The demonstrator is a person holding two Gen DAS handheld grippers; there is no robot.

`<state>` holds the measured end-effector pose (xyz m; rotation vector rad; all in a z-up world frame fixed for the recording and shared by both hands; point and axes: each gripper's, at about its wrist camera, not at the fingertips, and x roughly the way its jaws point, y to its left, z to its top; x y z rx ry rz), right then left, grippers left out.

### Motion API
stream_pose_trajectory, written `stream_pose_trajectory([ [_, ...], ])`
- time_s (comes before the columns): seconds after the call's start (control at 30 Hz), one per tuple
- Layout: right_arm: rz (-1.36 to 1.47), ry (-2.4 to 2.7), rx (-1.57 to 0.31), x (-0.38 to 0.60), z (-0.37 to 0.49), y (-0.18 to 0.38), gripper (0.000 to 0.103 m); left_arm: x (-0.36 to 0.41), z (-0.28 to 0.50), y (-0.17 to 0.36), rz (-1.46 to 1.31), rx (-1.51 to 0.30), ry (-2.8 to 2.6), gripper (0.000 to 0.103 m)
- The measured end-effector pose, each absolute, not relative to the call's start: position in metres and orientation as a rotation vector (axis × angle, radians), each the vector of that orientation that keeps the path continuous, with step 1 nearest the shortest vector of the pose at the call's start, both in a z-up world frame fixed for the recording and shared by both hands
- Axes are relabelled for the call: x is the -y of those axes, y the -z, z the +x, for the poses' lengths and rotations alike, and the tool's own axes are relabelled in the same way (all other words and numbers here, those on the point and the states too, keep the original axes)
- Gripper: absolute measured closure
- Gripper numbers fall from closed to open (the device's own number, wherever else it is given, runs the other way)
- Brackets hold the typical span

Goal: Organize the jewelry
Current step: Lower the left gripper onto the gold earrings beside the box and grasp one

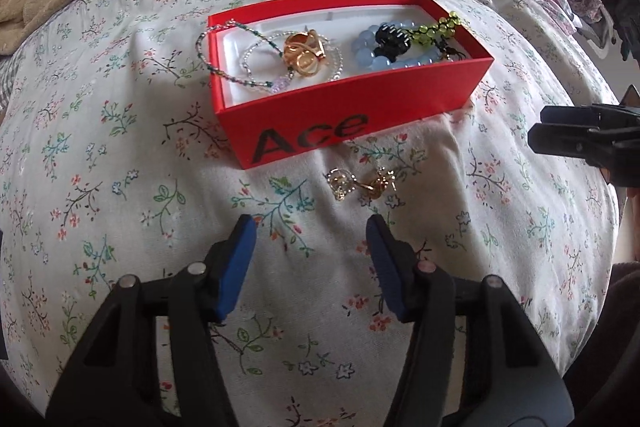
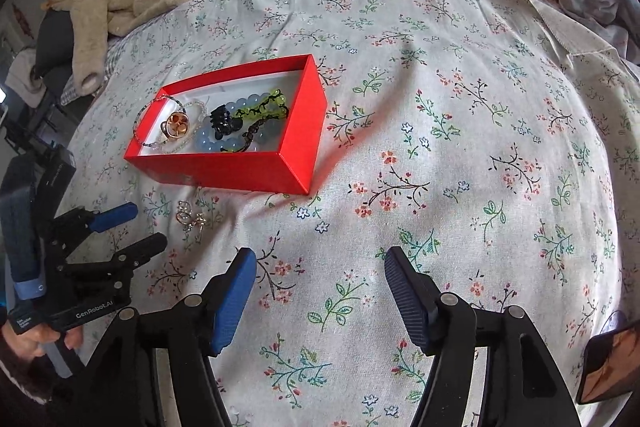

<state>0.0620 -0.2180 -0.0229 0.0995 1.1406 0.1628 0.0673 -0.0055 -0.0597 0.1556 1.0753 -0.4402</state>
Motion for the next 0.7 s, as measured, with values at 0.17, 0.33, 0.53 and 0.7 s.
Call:
stream_pose_trajectory([
  [0.17, 0.108, -0.175, -1.168, 0.212, 0.065, 0.03, 0.035, 0.023, 0.067, 0.062, 0.2, -1.062, 0.52, 0.06],
  [0.33, 0.098, -0.192, -1.171, 0.208, 0.066, 0.029, 0.035, 0.043, 0.061, 0.059, 0.318, -0.981, 0.522, 0.06],
  [0.53, 0.112, -0.192, -1.162, 0.211, 0.066, 0.025, 0.035, 0.052, 0.059, 0.063, 0.389, -0.959, 0.515, 0.061],
  [0.7, 0.119, -0.182, -1.161, 0.217, 0.065, 0.025, 0.035, 0.053, 0.062, 0.066, 0.391, -0.965, 0.508, 0.068],
])
